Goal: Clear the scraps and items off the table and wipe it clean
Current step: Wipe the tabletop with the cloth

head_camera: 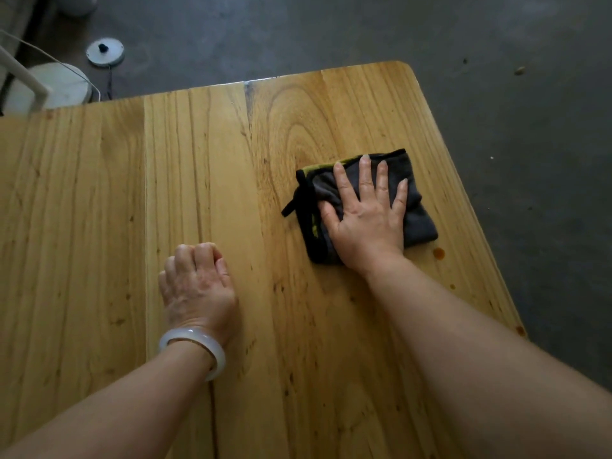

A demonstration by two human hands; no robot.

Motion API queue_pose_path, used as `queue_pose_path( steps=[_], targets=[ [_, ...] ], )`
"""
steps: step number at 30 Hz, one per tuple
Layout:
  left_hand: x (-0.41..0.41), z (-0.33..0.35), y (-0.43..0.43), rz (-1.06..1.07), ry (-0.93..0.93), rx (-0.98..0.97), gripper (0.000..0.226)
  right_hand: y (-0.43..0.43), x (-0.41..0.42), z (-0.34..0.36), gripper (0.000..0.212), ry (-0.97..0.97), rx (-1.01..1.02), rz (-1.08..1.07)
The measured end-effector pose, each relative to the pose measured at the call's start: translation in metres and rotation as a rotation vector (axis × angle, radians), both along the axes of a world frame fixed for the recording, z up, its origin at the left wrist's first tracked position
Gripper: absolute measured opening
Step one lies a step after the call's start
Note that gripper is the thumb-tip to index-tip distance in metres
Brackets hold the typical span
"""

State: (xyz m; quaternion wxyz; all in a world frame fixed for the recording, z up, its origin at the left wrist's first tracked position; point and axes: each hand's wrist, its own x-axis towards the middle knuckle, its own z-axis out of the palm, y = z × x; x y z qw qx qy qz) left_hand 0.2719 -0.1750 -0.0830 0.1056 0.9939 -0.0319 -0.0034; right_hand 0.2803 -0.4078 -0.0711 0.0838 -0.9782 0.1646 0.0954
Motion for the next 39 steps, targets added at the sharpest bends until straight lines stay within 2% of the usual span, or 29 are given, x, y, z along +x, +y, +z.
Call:
queue_pose_path(
  steps=[14, 18, 23, 33, 39],
  targets=[
    [-0.002, -0.001, -0.001, 0.003, -0.025, -0.026, 0.024, -0.048, 0.040, 0.005, 0.065, 0.049, -0.030, 0.013],
    [-0.003, 0.000, -0.002, -0.008, -0.030, -0.023, 0.023, -0.047, 0.014, 0.007, 0.064, 0.050, -0.011, -0.032],
    [-0.004, 0.000, -0.002, -0.010, -0.036, -0.015, 0.010, -0.031, -0.038, 0.008, 0.064, 0.046, 0.015, -0.083],
    [-0.002, 0.001, -0.002, -0.010, -0.031, -0.018, 0.013, 0.015, -0.116, 0.001, 0.067, -0.008, 0.029, -0.137],
    [-0.001, 0.003, -0.003, 0.001, -0.038, -0.034, 0.012, 0.022, -0.121, -0.003, 0.071, -0.018, 0.012, -0.133]
  ],
)
